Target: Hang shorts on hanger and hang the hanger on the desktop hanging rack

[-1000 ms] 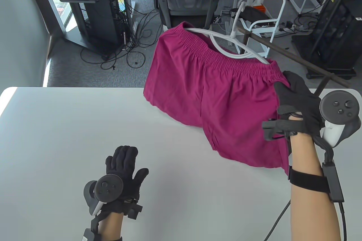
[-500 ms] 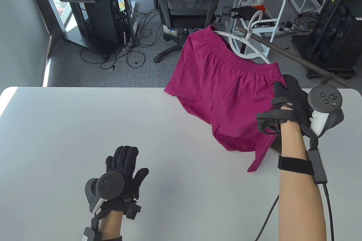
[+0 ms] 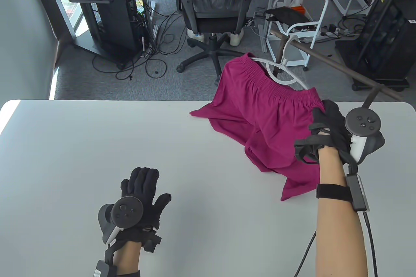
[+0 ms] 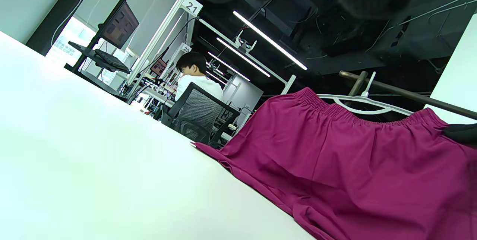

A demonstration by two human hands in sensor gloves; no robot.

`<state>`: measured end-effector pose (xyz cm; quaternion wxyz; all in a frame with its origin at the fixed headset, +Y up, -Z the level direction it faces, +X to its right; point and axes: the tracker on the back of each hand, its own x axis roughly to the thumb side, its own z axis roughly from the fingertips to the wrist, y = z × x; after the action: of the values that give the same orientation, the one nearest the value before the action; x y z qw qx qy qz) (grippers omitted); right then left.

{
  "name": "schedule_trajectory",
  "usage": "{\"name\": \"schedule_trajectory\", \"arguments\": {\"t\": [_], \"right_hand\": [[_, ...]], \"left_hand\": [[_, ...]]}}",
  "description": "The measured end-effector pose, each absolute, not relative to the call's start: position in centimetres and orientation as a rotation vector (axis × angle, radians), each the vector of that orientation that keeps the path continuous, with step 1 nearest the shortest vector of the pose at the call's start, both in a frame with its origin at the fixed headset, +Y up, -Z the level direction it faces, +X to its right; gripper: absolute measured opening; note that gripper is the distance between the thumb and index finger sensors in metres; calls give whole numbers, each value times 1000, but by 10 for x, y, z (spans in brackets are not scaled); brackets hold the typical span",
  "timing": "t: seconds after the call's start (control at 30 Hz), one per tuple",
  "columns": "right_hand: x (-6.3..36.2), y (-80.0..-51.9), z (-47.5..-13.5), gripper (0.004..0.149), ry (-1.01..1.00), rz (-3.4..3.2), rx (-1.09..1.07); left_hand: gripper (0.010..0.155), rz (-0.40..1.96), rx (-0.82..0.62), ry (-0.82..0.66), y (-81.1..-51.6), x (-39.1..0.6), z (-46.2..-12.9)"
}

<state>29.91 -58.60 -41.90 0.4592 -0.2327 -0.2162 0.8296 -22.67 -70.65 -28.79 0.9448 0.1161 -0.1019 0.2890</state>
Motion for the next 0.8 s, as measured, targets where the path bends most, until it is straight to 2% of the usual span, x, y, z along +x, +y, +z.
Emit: {"name": "schedule_trajectory", "arguments": {"t": [0.17,0.37,0.53,0.8], "right_hand": [[305,-585,-415,66,-536,2095,-539],[305,-567,-403,74,-516,2187,-416],[303,-550,-389,74,-524,2225,-323],[280,-515,-347,73,-625,2291,-83]], "left_hand": [[89,577,207,-213,-707,-226,-289],[90,578,195,-213,-707,-225,-289],[90,571,197,-219,-707,-225,-289],[89,503,217,-239,-698,-219,-284]]}}
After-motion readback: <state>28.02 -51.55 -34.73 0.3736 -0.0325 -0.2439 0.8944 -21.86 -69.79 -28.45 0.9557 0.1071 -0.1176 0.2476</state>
